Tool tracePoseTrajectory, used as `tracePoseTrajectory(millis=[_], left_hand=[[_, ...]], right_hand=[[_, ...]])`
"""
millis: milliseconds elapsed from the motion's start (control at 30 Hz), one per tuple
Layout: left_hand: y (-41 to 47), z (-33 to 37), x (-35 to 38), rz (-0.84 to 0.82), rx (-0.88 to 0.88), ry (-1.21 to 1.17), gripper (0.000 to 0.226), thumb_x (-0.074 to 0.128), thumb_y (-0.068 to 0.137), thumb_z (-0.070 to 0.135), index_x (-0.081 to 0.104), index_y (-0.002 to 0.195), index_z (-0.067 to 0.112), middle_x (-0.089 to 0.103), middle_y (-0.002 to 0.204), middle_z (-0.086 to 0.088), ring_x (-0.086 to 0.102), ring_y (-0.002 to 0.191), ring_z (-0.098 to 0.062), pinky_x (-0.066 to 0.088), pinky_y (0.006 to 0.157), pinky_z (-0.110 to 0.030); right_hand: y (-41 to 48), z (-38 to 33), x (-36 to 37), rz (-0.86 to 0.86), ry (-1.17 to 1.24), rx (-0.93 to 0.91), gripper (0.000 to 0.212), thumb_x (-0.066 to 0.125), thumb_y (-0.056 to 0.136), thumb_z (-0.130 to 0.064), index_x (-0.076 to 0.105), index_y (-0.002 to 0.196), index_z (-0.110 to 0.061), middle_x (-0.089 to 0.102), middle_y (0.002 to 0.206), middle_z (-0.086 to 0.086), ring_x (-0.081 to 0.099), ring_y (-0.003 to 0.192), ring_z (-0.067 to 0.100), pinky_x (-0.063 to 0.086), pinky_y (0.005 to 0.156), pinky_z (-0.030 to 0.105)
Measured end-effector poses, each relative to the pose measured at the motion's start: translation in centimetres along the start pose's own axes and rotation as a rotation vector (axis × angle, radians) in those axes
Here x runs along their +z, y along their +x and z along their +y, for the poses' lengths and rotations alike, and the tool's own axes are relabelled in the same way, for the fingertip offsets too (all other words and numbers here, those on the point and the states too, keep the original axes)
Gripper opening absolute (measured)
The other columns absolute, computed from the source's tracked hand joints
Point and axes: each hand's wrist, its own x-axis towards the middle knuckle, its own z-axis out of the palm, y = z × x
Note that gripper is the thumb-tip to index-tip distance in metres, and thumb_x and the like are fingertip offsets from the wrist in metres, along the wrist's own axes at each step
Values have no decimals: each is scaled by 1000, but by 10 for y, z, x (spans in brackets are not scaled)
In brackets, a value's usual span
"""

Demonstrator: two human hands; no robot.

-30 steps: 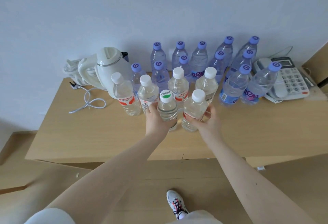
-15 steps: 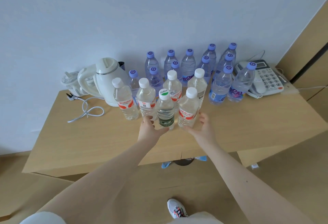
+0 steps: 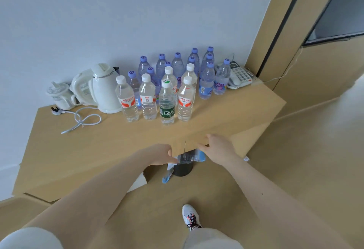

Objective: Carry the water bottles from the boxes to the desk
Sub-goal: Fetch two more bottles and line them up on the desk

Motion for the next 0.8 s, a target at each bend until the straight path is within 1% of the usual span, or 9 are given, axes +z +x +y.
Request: tracePoseTrajectory(millis=[67, 133, 200, 267, 300, 367, 400, 567, 800], left_hand=[[-9, 13, 12, -21, 66, 139, 38, 54, 93, 46, 55, 112, 12, 60, 118, -7, 52, 97, -20, 41, 75, -27], [-15, 30, 22, -21, 139, 227, 30, 54, 92, 43, 51, 100, 14, 62, 103, -8, 53, 88, -22, 35, 63, -24], [-18, 47, 31, -1, 212, 293, 30, 53, 92, 43, 52, 101, 15, 57, 88, -3, 58, 92, -24, 37, 66, -28], [-17, 63, 36, 9, 274, 337, 38, 52, 92, 45, 55, 112, 12, 54, 80, 2, 57, 93, -22, 40, 74, -29], [-15, 71, 39, -6, 304, 347, 43, 52, 92, 46, 56, 116, 11, 56, 84, 1, 56, 93, -21, 42, 78, -30], [-9, 86, 45, -51, 351, 359, 48, 52, 90, 50, 55, 121, 13, 60, 104, -1, 55, 97, -20, 46, 88, -32], [-7, 96, 47, -52, 370, 367, 47, 53, 90, 50, 55, 120, 14, 59, 109, -1, 55, 97, -19, 46, 89, -32], [3, 156, 57, 36, 503, 492, 48, 52, 92, 50, 51, 124, 14, 53, 110, -1, 52, 99, -20, 44, 85, -33], [10, 266, 96, 5, 633, 668, 49, 50, 93, 48, 49, 129, 14, 54, 122, -5, 52, 111, -24, 44, 89, -35]], right_hand=[[-26, 11, 2, 6, -73, 32, 58, 37, 95, -59, 48, 135, -17, 55, 131, 3, 47, 121, 25, 41, 95, 38], [-49, 23, 1, -3, -123, 78, 60, 36, 96, -58, 44, 139, -17, 52, 133, 3, 46, 123, 24, 37, 97, 39], [-70, 34, -3, -3, -149, 135, 61, 36, 97, -58, 40, 142, -17, 51, 136, 3, 44, 125, 24, 36, 101, 41], [-88, 47, -8, 6, -163, 193, 61, 35, 97, -59, 40, 142, -18, 51, 136, 4, 45, 125, 25, 36, 101, 41], [-97, 54, -11, 7, -161, 222, 61, 34, 97, -59, 40, 142, -18, 51, 136, 4, 45, 125, 25, 37, 100, 41], [-113, 70, -15, 13, -136, 284, 61, 35, 96, -60, 42, 140, -19, 51, 136, 4, 45, 125, 25, 36, 101, 41], [-121, 78, -18, 20, -123, 311, 59, 35, 96, -60, 42, 139, -19, 51, 136, 4, 45, 125, 25, 37, 101, 41], [-153, 126, -25, 20, -32, 415, 59, 39, 96, -57, 38, 141, -18, 50, 136, 7, 47, 125, 27, 39, 100, 41], [-186, 220, -26, 3, 65, 558, 57, 40, 98, -53, 38, 142, -17, 49, 137, 8, 45, 127, 27, 37, 99, 40]])
